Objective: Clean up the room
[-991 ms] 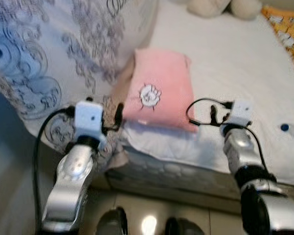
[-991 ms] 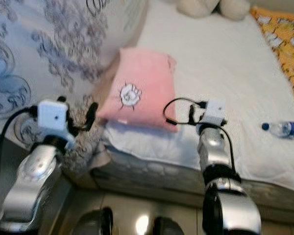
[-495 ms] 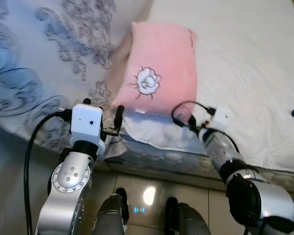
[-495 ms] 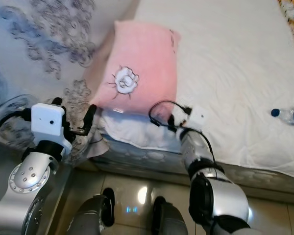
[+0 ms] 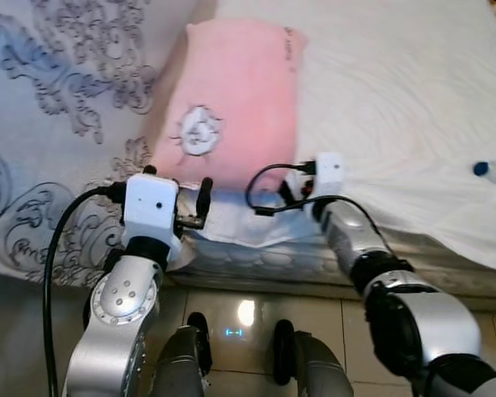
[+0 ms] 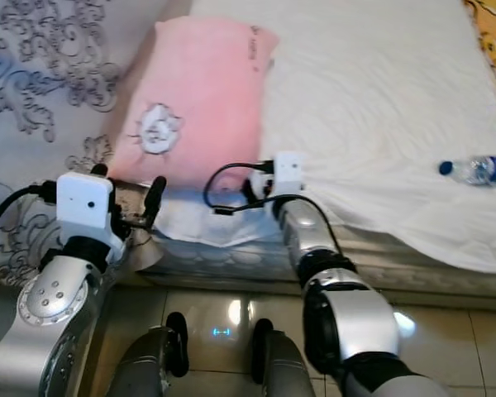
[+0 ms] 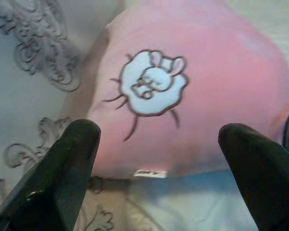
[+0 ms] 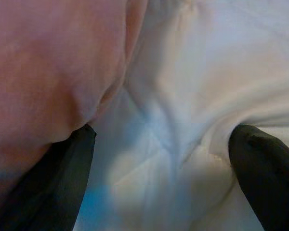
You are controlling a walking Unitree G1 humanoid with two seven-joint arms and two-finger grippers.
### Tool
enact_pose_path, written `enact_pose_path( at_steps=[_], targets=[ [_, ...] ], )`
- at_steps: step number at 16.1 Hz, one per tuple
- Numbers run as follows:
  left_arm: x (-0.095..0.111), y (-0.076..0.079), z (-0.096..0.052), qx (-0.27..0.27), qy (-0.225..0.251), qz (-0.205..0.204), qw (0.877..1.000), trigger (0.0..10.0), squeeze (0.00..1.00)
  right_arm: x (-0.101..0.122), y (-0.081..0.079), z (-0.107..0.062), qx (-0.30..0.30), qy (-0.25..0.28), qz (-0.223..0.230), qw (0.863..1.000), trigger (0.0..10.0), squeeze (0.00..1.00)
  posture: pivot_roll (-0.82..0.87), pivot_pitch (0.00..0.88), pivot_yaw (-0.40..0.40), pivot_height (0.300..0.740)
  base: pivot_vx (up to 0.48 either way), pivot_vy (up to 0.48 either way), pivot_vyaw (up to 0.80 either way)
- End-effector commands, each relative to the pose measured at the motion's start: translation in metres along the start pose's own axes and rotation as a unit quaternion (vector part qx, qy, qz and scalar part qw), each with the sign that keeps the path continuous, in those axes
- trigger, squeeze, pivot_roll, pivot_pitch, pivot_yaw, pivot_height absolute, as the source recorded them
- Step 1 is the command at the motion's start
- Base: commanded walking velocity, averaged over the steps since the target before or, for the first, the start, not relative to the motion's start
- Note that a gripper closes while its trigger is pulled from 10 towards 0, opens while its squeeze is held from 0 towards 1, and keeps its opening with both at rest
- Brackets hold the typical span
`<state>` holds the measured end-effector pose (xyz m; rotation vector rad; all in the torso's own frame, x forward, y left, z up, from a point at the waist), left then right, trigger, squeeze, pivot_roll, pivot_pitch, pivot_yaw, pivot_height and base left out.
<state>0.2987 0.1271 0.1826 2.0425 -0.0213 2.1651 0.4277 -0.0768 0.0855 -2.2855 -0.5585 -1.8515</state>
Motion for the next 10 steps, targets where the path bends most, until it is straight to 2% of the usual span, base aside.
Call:
enact_pose_path(
  at_steps=[1, 2, 3, 4, 7, 9, 10],
  targets=[
    [-0.003, 0.001, -0.002, 0.001, -0.007, 0.0, 1.0, 10.0, 0.0, -0.005, -0.019, 0.002, 0.022, -0.009, -0.001, 1.0, 10.0, 0.0, 0.16, 0.329, -0.038, 0.74, 0.0, 0.0, 0.0],
    [-0.004, 0.001, -0.001, 0.001, -0.007, -0.001, 1.0, 10.0, 0.0, -0.022, -0.021, -0.003, 0.012, -0.03, 0.005, 0.999, 10.0, 0.0, 0.16, 0.329, -0.038, 0.74, 0.0, 0.0, 0.0],
    [-0.005, 0.002, 0.0, 0.001, -0.009, -0.004, 1.0, 10.0, 0.0, -0.042, -0.027, -0.009, 0.011, -0.049, 0.022, 0.998, 10.0, 0.0, 0.14, 0.327, -0.032, 0.74, 0.0, 0.0, 0.0],
    [-0.005, 0.003, 0.001, -0.003, -0.01, -0.006, 1.0, 10.0, 0.0, -0.052, -0.039, -0.013, 0.026, -0.057, 0.024, 0.998, 10.0, 0.0, 0.14, 0.325, -0.029, 0.74, 0.0, 0.0, 0.0],
    [-0.004, 0.006, 0.005, -0.008, -0.007, -0.006, 1.0, 10.0, 0.0, -0.062, -0.046, -0.017, 0.031, -0.07, 0.023, 0.997, 10.0, 0.0, 0.14, 0.315, -0.033, 0.74, 0.0, 0.0, 0.0],
    [-0.002, 0.003, 0.006, -0.004, -0.003, -0.003, 1.0, 10.0, 0.0, -0.053, -0.042, -0.016, 0.023, -0.059, 0.028, 0.998, 10.0, 0.0, 0.14, 0.313, -0.038, 0.74, 0.0, 0.0, 0.0],
    [-0.001, 0.002, 0.006, -0.002, -0.001, -0.003, 1.0, 10.0, 0.0, -0.039, -0.04, -0.014, 0.02, -0.036, 0.03, 0.999, 10.0, 0.0, 0.14, 0.31, -0.043, 0.74, 0.0, 0.0, 0.0]
  ],
)
Point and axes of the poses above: a point about 5 cm out from each wrist's last joint towards the gripper, its own z axis pointing out of the wrist towards the gripper, its own x axis along the axis of the wrist's last joint, y = z × x, the point moved 6 cm from there along z, pointing out of the wrist towards the gripper, and after that the axes turned 15 degrees about -z, right-handed, at the moved point
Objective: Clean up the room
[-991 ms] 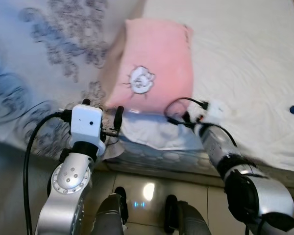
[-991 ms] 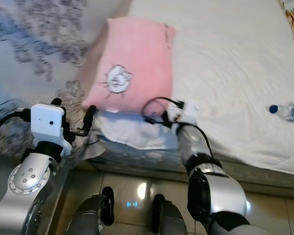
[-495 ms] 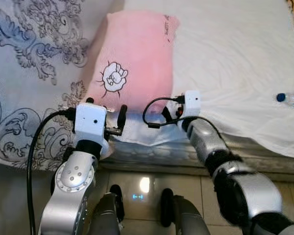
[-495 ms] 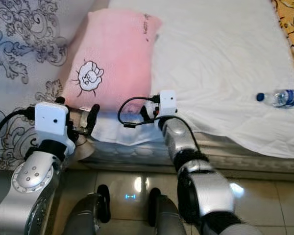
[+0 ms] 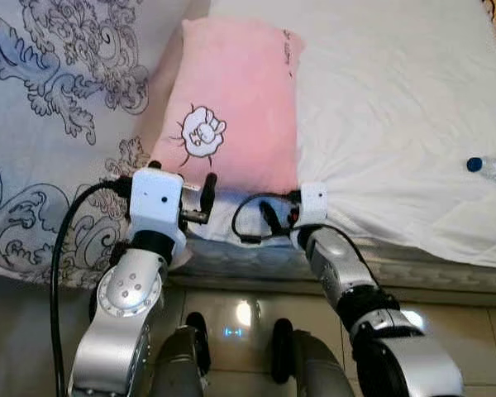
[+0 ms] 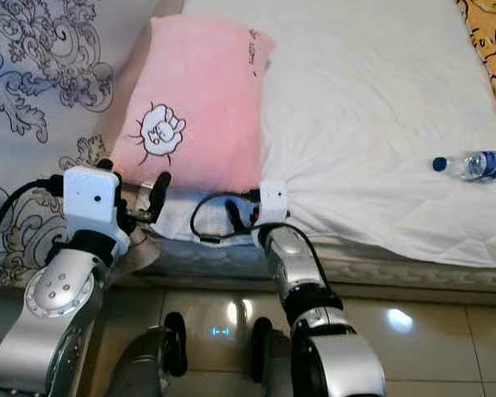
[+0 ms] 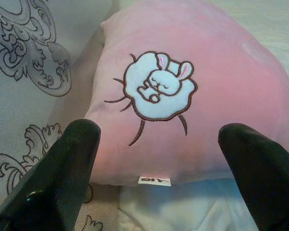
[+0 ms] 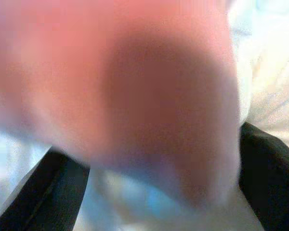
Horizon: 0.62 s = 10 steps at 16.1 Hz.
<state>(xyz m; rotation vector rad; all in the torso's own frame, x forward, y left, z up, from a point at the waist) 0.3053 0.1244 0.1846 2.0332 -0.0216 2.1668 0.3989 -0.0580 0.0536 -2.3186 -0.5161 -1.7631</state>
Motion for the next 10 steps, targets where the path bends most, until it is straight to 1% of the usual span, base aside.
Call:
enact_pose_path(
  at_steps=[1, 2, 3, 4, 5, 6, 7, 8, 9, 10],
  targets=[
    [-0.002, 0.0, -0.001, 0.0, -0.001, -0.002, 1.0, 10.0, 0.0, 0.007, -0.011, 0.0, 0.019, 0.008, 0.006, 1.0, 10.0, 0.0, 0.14, 0.31, -0.044, 0.74, 0.0, 0.0, 0.0],
    [-0.002, 0.001, -0.001, -0.001, -0.001, -0.002, 1.0, 10.0, 0.0, 0.015, -0.019, -0.002, 0.033, 0.011, 0.017, 0.999, 10.0, 0.0, 0.14, 0.308, -0.05, 0.74, 0.0, 0.0, 0.0],
    [-0.002, 0.003, -0.002, -0.004, 0.0, 0.002, 1.0, 10.0, 0.0, 0.005, -0.028, -0.011, 0.041, -0.008, 0.034, 0.999, 10.0, 0.0, 0.14, 0.306, -0.056, 0.74, 0.0, 0.0, 0.0],
    [-0.001, 0.002, -0.002, -0.004, 0.002, 0.005, 1.0, 10.0, 0.0, -0.021, -0.038, -0.027, 0.041, -0.04, 0.043, 0.997, 10.0, 0.0, 0.14, 0.305, -0.056, 0.74, 0.0, 0.0, 0.0],
    [-0.001, -0.002, -0.001, 0.002, 0.002, 0.004, 1.0, 10.0, 0.0, -0.057, -0.056, -0.047, 0.049, -0.087, 0.058, 0.993, 10.0, 0.0, 0.13, 0.306, -0.054, 0.74, 0.0, 0.0, 0.0],
    [-0.001, -0.003, -0.001, 0.003, 0.002, 0.004, 1.0, 10.0, 0.0, -0.067, -0.062, -0.053, 0.051, -0.102, 0.062, 0.992, 10.0, 0.0, 0.13, 0.306, -0.054, 0.74, 0.0, 0.0, 0.0],
    [-0.001, -0.003, 0.0, 0.002, 0.002, 0.004, 1.0, 10.0, 0.0, -0.076, -0.075, -0.064, 0.063, -0.111, 0.066, 0.99, 10.0, 0.0, 0.12, 0.306, -0.049, 0.74, 0.0, 0.0, 0.0],
    [-0.001, -0.001, 0.002, -0.003, 0.003, 0.003, 1.0, 10.0, 0.0, -0.074, -0.082, -0.071, 0.069, -0.111, 0.072, 0.989, 10.0, 0.0, 0.12, 0.304, -0.044, 0.74, 0.0, 0.0, 0.0],
    [-0.001, 0.001, 0.004, -0.006, 0.003, 0.003, 1.0, 10.0, 0.0, -0.067, -0.078, -0.073, 0.065, -0.101, 0.059, 0.991, 10.0, 0.0, 0.11, 0.301, -0.043, 0.74, 0.0, 0.0, 0.0],
    [-0.001, 0.001, 0.005, -0.007, 0.004, 0.002, 1.0, 10.0, 0.0, -0.05, -0.066, -0.073, 0.051, -0.074, 0.034, 0.995, 10.0, 0.0, 0.12, 0.296, -0.043, 0.74, 0.0, 0.0, 0.0]
  ],
)
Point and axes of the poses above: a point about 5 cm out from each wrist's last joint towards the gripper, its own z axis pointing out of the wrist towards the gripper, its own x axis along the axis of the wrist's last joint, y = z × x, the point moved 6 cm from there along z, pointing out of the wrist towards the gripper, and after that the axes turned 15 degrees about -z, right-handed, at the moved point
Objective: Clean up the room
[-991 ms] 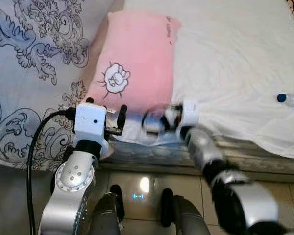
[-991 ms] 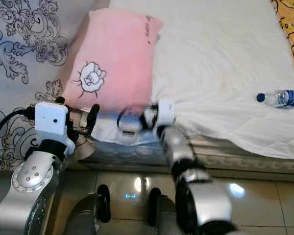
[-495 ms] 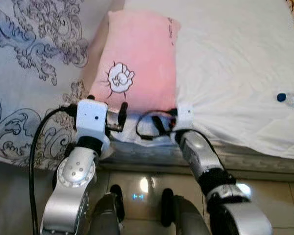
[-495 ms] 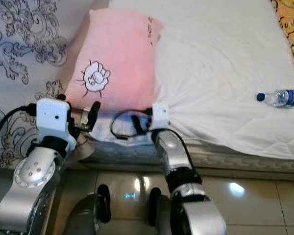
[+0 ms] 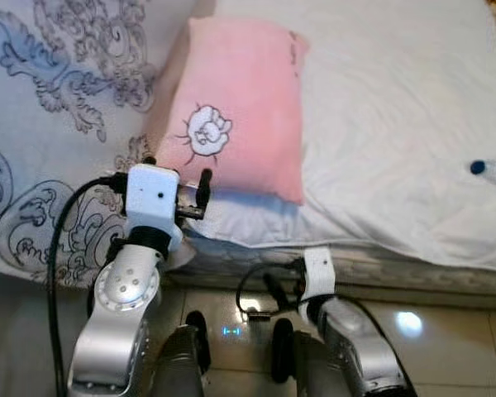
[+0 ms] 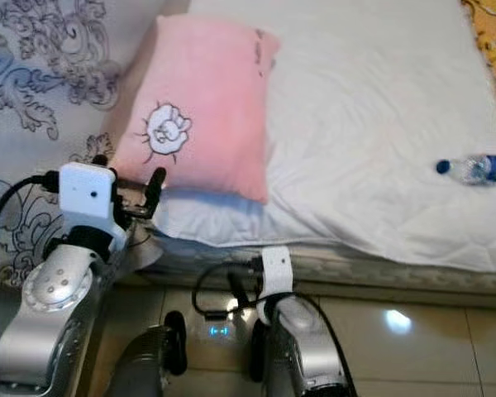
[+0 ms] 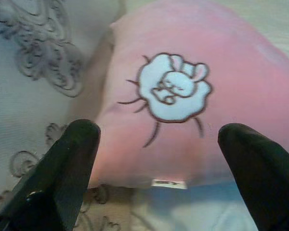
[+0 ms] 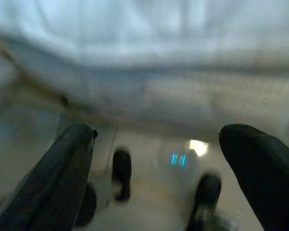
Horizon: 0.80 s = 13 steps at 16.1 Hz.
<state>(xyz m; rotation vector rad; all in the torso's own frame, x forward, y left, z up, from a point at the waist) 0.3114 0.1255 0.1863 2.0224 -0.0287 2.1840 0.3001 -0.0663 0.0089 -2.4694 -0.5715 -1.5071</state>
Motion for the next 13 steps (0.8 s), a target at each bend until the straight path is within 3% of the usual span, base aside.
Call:
enact_pose_path(
  at_steps=[1, 2, 3, 4, 6, 9, 11, 12, 13],
  targets=[
    [-0.001, 0.003, -0.001, -0.007, 0.001, -0.001, 1.0, 10.0, 0.0, 0.05, -0.015, -0.001, 0.004, 0.078, 0.004, 0.997, 10.0, 0.0, 0.12, 0.293, -0.044, 0.74, 0.0, 0.0, 0.0],
    [0.0, 0.003, 0.0, -0.007, 0.003, -0.001, 1.0, 10.0, 0.0, 0.072, -0.004, -0.006, -0.014, 0.115, -0.009, 0.993, 10.0, 0.0, 0.12, 0.291, -0.044, 0.74, 0.0, 0.0, 0.0],
    [0.0, 0.002, 0.0, -0.007, 0.005, -0.002, 1.0, 10.0, 0.0, 0.103, 0.023, -0.015, -0.07, 0.17, -0.066, 0.981, 10.0, 0.0, 0.11, 0.284, -0.045, 0.74, 0.0, 0.0, 0.0],
    [0.0, 0.002, 0.0, -0.006, 0.006, -0.004, 1.0, 10.0, 0.0, 0.11, 0.038, -0.016, -0.097, 0.182, -0.089, 0.974, 10.0, 0.0, 0.11, 0.282, -0.044, 0.74, 0.0, 0.0, 0.0],
    [-0.004, -0.001, -0.001, -0.008, 0.001, -0.006, 1.0, 10.0, 0.0, 0.103, 0.057, -0.01, -0.125, 0.167, -0.115, 0.971, 10.0, 0.0, 0.12, 0.278, -0.041, 0.74, 0.0, 0.0, 0.0],
    [-0.008, -0.02, -0.001, -0.003, -0.006, 0.017, 1.0, 10.0, 0.0, 0.07, 0.093, -0.005, -0.177, 0.129, -0.19, 0.957, 10.0, 0.0, 0.13, 0.271, -0.027, 0.74, 0.0, 0.0, 0.0],
    [-0.002, -0.03, 0.002, 0.003, 0.0, 0.028, 1.0, 10.0, 0.0, 0.029, 0.119, -0.005, -0.21, 0.075, -0.237, 0.945, 10.0, 0.0, 0.15, 0.271, -0.013, 0.74, 0.0, 0.0, 0.0],
    [0.001, -0.032, 0.004, 0.004, 0.005, 0.034, 0.999, 10.0, 0.0, 0.0, 0.133, -0.006, -0.225, 0.023, -0.231, 0.946, 10.0, 0.0, 0.16, 0.274, -0.009, 0.74, 0.0, 0.0, 0.0],
    [0.002, -0.033, 0.004, 0.002, 0.007, 0.038, 0.999, 10.0, 0.0, -0.023, 0.138, -0.006, -0.224, -0.016, -0.212, 0.951, 10.0, 0.0, 0.16, 0.275, -0.007, 0.74, 0.0, 0.0, 0.0]
  ],
)
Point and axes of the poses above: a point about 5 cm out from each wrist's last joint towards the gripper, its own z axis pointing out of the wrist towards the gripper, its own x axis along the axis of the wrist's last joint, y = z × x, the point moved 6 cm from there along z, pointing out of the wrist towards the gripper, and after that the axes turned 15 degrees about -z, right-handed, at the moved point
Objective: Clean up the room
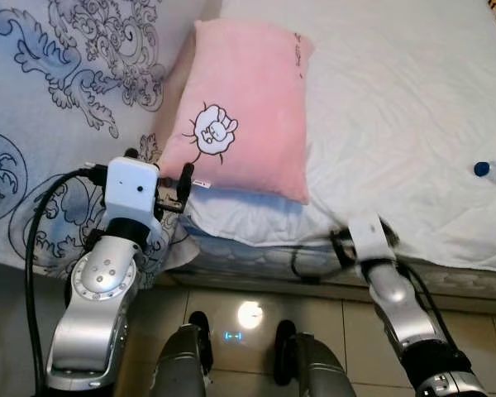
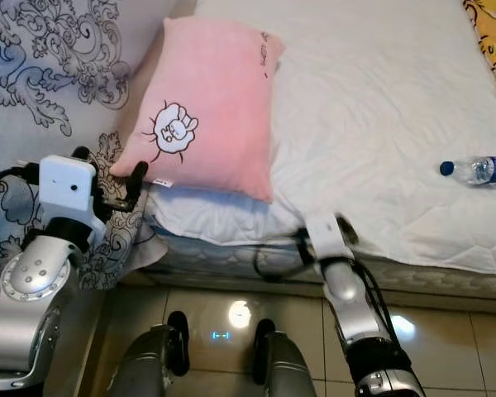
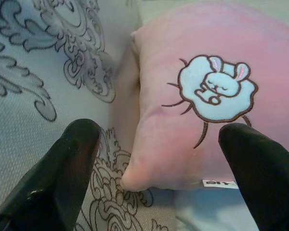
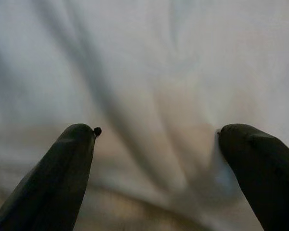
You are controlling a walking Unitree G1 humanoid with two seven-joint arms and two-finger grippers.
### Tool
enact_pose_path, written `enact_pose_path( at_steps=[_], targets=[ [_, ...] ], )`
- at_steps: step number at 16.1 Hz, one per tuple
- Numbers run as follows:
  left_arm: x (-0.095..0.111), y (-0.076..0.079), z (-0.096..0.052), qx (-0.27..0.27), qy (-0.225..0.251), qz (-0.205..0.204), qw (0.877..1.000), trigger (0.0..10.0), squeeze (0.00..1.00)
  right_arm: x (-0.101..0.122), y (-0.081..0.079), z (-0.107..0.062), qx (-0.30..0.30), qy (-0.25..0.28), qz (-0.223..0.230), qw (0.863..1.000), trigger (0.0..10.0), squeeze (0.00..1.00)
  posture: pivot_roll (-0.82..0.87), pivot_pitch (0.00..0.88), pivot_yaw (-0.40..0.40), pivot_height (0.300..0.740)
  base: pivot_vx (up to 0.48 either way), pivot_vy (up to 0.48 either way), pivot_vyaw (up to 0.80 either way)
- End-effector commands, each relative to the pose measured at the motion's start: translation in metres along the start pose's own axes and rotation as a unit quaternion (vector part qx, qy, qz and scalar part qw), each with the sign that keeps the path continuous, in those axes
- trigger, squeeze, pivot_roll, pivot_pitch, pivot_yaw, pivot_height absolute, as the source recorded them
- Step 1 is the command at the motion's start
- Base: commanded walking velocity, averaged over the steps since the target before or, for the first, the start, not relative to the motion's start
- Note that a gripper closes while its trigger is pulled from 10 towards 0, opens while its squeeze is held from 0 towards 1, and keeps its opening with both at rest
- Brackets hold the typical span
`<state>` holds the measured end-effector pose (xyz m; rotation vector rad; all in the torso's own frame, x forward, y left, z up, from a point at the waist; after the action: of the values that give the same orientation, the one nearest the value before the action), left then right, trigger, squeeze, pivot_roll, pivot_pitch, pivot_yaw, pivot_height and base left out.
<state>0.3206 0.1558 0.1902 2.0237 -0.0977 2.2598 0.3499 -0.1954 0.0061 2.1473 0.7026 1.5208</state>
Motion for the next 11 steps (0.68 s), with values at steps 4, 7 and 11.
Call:
enact_pose_path(
  at_steps=[4, 7, 11],
  targets=[
    [-0.004, -0.001, 0.002, -0.005, -0.005, 0.0, 1.0, 10.0, 0.0, -0.059, -0.051, -0.02, 0.079, -0.101, 0.024, 0.991, 10.0, 0.0, 0.16, 0.282, -0.004, 0.74, 0.0, 0.0, 0.0],
    [-0.003, -0.001, 0.002, -0.005, -0.003, 0.001, 1.0, 10.0, 0.0, -0.073, -0.07, -0.034, 0.107, -0.115, 0.035, 0.987, 10.0, 0.0, 0.16, 0.286, -0.005, 0.74, 0.0, 0.0, 0.0],
    [-0.001, 0.001, 0.003, -0.008, 0.003, -0.005, 1.0, 10.0, 0.0, 0.029, -0.054, -0.021, 0.055, 0.114, 0.045, 0.991, 10.0, 0.0, 0.14, 0.288, -0.007, 0.74, 0.0, 0.0, 0.0]
  ],
)
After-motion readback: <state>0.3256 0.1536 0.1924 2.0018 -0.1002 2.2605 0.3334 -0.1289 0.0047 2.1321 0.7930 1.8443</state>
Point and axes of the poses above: a point about 5 cm out from each wrist's last joint towards the gripper, its own z axis pointing out of the wrist towards the gripper, its own x axis along the axis of the wrist's last joint, y = z × x, the point moved 6 cm from there along z, pointing out of the wrist towards the gripper, and after that the axes turned 15 degrees about -z, right-handed, at the moved point
